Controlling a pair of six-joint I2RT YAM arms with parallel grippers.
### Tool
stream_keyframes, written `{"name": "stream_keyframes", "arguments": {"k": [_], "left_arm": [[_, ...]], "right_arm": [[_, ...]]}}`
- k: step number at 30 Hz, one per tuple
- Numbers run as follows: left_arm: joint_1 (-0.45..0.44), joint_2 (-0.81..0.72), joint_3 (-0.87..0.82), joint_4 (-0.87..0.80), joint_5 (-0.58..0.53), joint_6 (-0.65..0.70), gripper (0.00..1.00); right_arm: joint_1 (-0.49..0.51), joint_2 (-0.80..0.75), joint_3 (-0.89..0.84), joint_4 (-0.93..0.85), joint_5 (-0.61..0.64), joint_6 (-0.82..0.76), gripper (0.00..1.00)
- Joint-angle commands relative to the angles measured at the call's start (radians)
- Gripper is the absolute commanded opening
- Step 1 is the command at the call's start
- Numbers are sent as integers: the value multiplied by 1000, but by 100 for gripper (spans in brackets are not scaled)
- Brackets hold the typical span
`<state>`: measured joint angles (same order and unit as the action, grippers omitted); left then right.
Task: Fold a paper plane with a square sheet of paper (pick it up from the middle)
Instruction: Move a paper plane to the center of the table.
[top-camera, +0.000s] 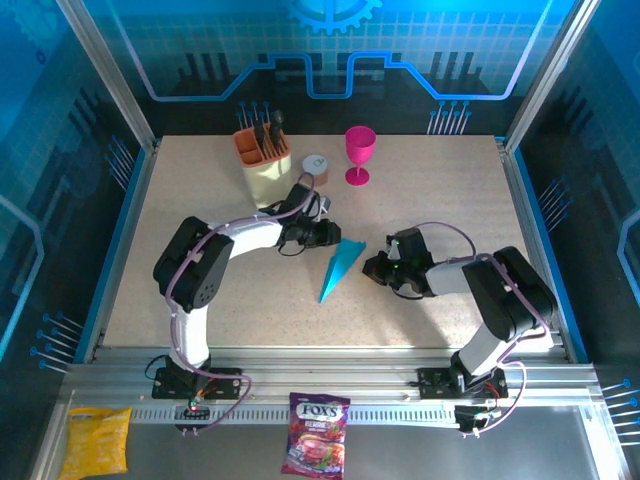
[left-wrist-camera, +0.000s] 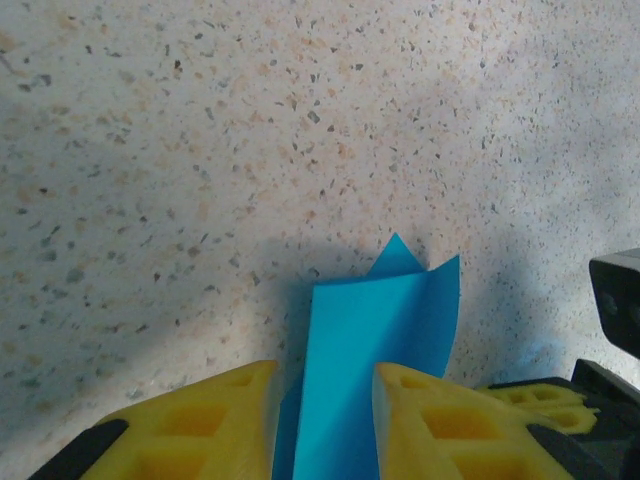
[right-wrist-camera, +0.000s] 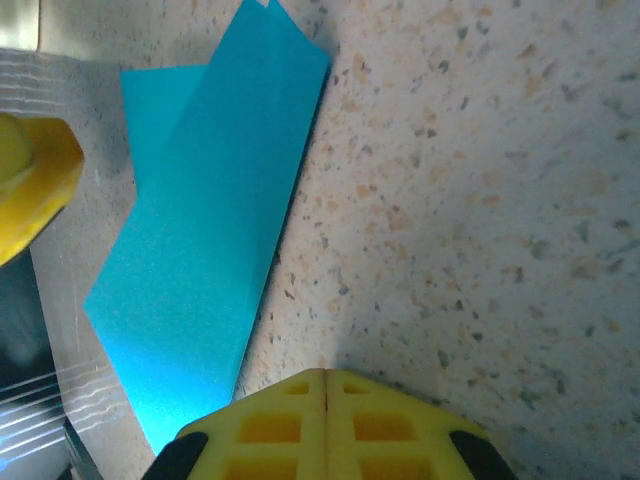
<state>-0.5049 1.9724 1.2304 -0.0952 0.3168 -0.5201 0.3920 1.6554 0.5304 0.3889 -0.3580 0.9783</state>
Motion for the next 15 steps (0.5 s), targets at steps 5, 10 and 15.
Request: {"name": "stream_keyframes", "arguments": {"k": [5,10,15], "left_arm": [[-1,75,59,-53,58,13,31],[-22,84,60,-49,80,24,31],[-47,51,26,-14,91,13,30]], "right_arm": [[30,97,22,116,-29,36,0],[33,122,17,139,-30,43,0],[34,145,11,166,-35,53,0]]}}
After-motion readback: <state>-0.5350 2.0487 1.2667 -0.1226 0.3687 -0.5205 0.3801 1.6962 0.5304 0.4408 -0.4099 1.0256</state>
